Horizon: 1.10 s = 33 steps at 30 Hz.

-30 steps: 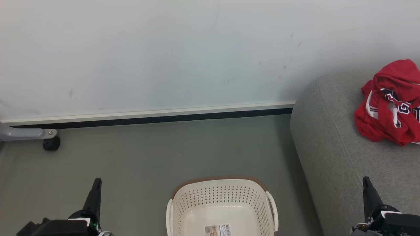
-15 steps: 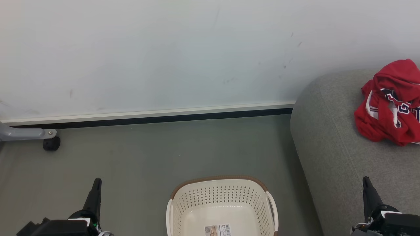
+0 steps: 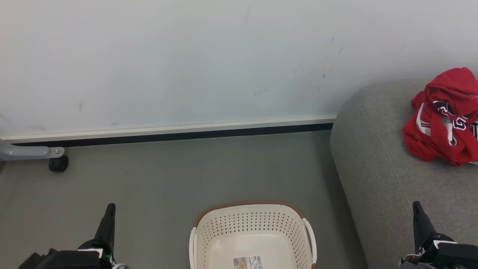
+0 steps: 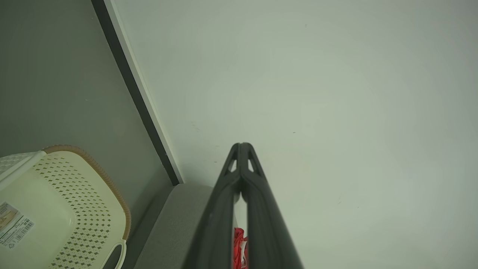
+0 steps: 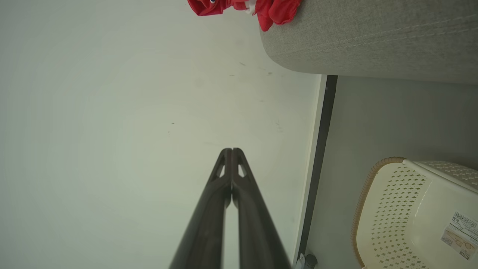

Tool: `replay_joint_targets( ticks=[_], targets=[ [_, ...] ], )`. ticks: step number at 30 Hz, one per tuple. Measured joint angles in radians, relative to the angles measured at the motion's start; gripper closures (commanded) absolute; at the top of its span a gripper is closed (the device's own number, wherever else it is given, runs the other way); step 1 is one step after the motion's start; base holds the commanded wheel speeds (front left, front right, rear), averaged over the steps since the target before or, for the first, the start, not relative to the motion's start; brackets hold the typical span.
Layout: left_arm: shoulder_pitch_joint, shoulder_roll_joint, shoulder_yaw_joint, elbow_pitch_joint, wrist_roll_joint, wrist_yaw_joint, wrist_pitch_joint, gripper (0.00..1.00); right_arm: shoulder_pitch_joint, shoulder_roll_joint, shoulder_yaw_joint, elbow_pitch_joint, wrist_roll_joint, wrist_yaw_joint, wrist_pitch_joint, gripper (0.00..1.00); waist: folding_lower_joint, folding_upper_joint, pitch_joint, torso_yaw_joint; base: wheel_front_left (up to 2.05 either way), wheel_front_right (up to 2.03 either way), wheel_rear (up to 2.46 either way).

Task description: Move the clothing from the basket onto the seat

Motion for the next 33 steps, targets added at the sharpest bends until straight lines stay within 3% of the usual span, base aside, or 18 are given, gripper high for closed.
replay_joint_targets(
  ticks=[33],
  targets=[
    [0.0, 0.0, 0.0, 0.002, 0.0, 0.0, 0.0, 1.0, 0.0, 0.0, 0.0, 0.0, 0.0, 0.0, 0.0, 1.0, 0.0, 0.0, 0.0, 0.0, 0.0, 0.0, 0.0]
  ],
)
